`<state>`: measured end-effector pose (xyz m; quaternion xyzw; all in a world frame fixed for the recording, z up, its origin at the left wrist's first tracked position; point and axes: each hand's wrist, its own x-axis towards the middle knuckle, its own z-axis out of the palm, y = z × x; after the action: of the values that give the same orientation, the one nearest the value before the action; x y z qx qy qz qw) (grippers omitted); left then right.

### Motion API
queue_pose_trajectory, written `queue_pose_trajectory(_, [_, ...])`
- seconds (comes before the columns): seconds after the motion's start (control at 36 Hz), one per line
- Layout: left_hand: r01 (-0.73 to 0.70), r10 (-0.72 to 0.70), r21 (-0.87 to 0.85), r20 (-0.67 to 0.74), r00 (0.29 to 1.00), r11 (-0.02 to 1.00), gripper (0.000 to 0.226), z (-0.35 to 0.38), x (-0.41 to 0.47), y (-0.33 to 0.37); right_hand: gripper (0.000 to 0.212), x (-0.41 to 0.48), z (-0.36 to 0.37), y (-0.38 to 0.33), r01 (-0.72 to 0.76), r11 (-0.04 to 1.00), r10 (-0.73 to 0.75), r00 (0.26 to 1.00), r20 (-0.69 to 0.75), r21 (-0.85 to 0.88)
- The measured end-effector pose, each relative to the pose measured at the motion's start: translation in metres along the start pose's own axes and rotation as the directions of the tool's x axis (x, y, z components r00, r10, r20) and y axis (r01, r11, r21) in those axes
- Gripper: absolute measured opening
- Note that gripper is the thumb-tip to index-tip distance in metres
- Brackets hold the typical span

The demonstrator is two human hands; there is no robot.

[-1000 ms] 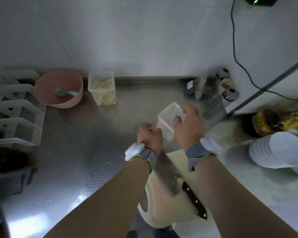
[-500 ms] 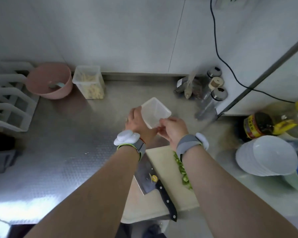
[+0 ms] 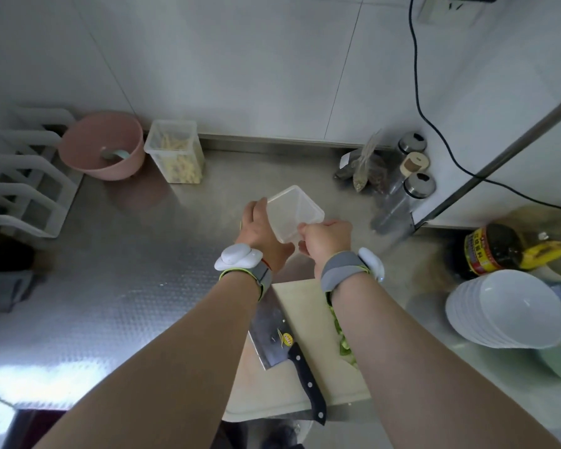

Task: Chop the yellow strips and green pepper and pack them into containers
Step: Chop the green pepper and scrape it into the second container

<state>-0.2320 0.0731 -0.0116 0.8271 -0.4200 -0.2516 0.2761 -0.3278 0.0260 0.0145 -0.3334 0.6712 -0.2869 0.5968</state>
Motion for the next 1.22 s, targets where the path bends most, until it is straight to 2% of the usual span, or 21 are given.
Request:
queue_pose_trajectory(0.11, [-0.011,0.011,-0.023,-0.022,1.0,1.0,0.101,0.005,-0.002,-0.001,0.046,-0.001,-0.001,0.003,0.019,0.999,-0.021,0.999,-0.047,-0.046])
queue_pose_trajectory(0.25, [-0.007,0.007,-0.025,-0.017,1.0,1.0,0.102,0.006,-0.003,0.001,0.04,-0.005,0.0,0.0,0.075,0.997,-0.077,0.995,-0.063,-0.035])
queue_pose_trajectory(0.36, [-0.009,0.009,-0.001,0.0,1.0,1.0,0.1,0.002,-0.002,0.0,0.036,-0.009,-0.002,-0.002,0.085,0.995,-0.086,0.996,0.012,0.056])
queue_pose_trajectory(0.47, [-0.022,0.022,0.009,0.051,0.998,1.0,0.11,-0.001,-0.002,-0.001,0.037,-0.012,-0.004,-0.017,0.189,0.976,-0.2,0.974,0.102,0.112])
queue_pose_trajectory(0.56, [-0.02,0.029,-0.108,0.089,0.996,0.994,0.116,-0.001,-0.001,0.004,0.028,-0.017,-0.003,-0.03,0.243,0.964,-0.254,0.962,0.104,0.106])
queue_pose_trajectory(0.64, [-0.04,0.039,-0.279,-0.01,0.999,0.96,0.089,-0.001,0.0,0.011,0.008,-0.021,-0.002,-0.042,0.313,0.941,-0.326,0.94,0.103,0.131])
queue_pose_trajectory(0.69, [0.0,-0.011,-0.336,-0.034,0.999,0.942,0.065,-0.004,0.003,0.015,0.014,-0.018,-0.005,-0.045,0.382,0.922,-0.385,0.921,0.052,0.064])
queue_pose_trajectory(0.78, [0.14,-0.161,-0.467,-0.004,0.987,0.873,0.04,-0.012,0.017,0.018,0.017,-0.009,-0.018,-0.036,0.451,0.841,-0.473,0.881,-0.001,-0.299])
queue_pose_trajectory(0.83, [0.233,-0.267,-0.592,0.031,0.963,0.771,0.032,-0.018,0.025,0.019,0.028,-0.003,-0.026,-0.019,0.387,0.712,-0.468,0.884,0.015,-0.586])
queue_pose_trajectory(0.89, [0.309,-0.349,-0.669,0.079,0.934,0.676,0.033,-0.02,0.031,0.019,0.04,0.0,-0.03,-0.002,0.301,0.611,-0.432,0.902,0.009,-0.732])
queue_pose_trajectory(0.94, [0.361,-0.388,-0.677,0.12,0.914,0.641,0.034,-0.018,0.036,0.016,0.048,0.001,-0.03,0.007,0.265,0.629,-0.384,0.923,0.004,-0.731])
queue_pose_trajectory(1.03, [0.437,-0.457,-0.683,0.168,0.873,0.584,0.03,-0.018,0.04,0.011,0.053,0.003,-0.028,0.012,0.314,0.749,-0.341,0.938,0.067,-0.583])
queue_pose_trajectory(1.08, [0.479,-0.504,-0.677,0.182,0.844,0.559,0.026,-0.02,0.04,0.01,0.057,0.004,-0.027,0.013,0.348,0.757,-0.353,0.93,0.103,-0.553])
queue_pose_trajectory(1.22, [0.388,-0.555,-0.773,0.056,0.83,0.502,0.024,-0.022,0.031,0.015,0.052,0.007,-0.023,0.013,0.377,0.765,-0.385,0.918,0.097,-0.522])
